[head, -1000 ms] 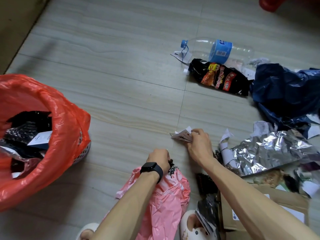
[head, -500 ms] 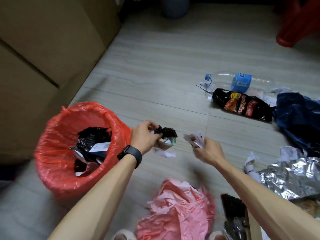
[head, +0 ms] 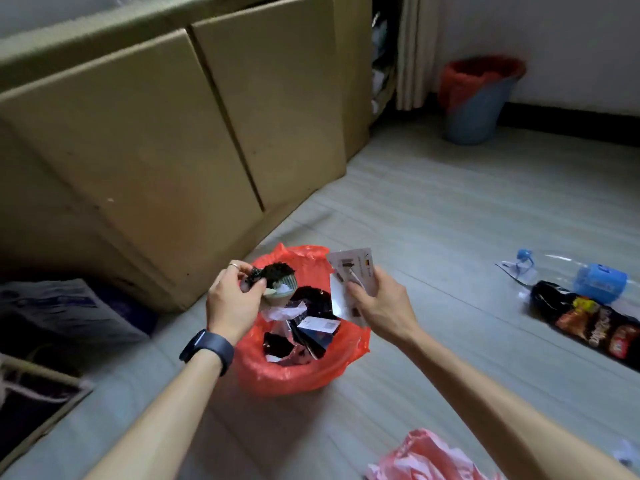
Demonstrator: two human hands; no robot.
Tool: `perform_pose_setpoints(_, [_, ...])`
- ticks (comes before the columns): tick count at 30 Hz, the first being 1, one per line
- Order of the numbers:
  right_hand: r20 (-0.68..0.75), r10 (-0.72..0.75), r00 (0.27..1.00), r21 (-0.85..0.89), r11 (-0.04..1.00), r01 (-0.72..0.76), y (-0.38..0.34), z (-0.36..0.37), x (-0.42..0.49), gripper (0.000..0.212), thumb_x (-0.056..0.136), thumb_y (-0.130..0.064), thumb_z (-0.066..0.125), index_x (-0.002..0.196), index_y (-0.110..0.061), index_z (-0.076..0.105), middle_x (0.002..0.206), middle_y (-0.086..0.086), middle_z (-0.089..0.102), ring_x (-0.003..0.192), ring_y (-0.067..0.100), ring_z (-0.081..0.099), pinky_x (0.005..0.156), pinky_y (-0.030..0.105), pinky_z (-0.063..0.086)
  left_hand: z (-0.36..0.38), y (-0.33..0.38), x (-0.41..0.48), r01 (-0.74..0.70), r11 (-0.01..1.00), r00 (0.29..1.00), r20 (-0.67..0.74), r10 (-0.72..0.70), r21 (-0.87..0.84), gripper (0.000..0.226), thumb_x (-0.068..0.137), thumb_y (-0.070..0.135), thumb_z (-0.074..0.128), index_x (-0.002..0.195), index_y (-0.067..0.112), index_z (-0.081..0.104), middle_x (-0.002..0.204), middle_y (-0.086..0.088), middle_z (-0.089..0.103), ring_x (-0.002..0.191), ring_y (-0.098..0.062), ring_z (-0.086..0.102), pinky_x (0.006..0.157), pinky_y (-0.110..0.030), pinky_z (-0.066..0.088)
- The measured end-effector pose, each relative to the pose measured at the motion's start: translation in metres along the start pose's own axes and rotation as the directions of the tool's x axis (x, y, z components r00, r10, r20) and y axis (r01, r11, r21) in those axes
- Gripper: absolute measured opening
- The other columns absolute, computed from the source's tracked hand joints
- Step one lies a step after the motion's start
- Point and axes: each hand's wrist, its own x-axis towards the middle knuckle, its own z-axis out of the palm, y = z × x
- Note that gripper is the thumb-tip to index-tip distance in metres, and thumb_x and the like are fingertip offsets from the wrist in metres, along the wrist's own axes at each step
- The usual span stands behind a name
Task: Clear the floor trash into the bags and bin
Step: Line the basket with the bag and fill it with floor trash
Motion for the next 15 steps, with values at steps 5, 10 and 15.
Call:
perform_pose_setpoints(5, [0.234,0.037,0.971,-0.172,0.985,0.004,-0.009,0.052,0.015,0.031,0.089,-0.040,0.062,0.113,-0.020,0.058,0.109,-0.001,0.069,0.100,0.022,0.064,0.079,0.031,0.048,0.012,-0.045,-0.010,0.093,0.990,0.982,0.152,-0.108,0.103,0.025,0.085,0.024,0.066,0.107,0.021,0.055,0.102,-0.003,0.055,0.098,-0.029,0.059,0.080,-0.029,0.041])
perform_pose_setpoints(10, [0.234,-0.084,0.969,-0.346,0.924,0.164,0.002,0.061,0.027,0.058,0.087,-0.039,0.062,0.138,-0.016,0.048,0.139,0.006,0.054,0.127,0.025,0.049,0.103,0.033,0.041,0.030,-0.064,-0.019,-0.128,0.903,0.931,0.364,-0.034,0.410,0.073,0.083,0.052,0.056,0.147,0.026,0.033,0.149,0.004,0.037,0.139,-0.020,0.030,0.114,-0.037,0.027])
perform_pose_setpoints(15, [0.394,-0.116,0.912,-0.698,0.608,0.379,0.036,0.054,0.016,0.039,0.088,-0.045,0.049,0.126,-0.040,0.057,0.148,-0.010,0.043,0.150,0.022,0.006,0.116,0.056,0.014,0.039,-0.086,-0.027,-0.345,0.697,0.796,0.589,-0.138,0.629,0.076,0.085,0.073,0.025,0.154,0.040,0.018,0.164,0.005,0.010,0.151,-0.018,-0.005,0.115,-0.057,-0.011])
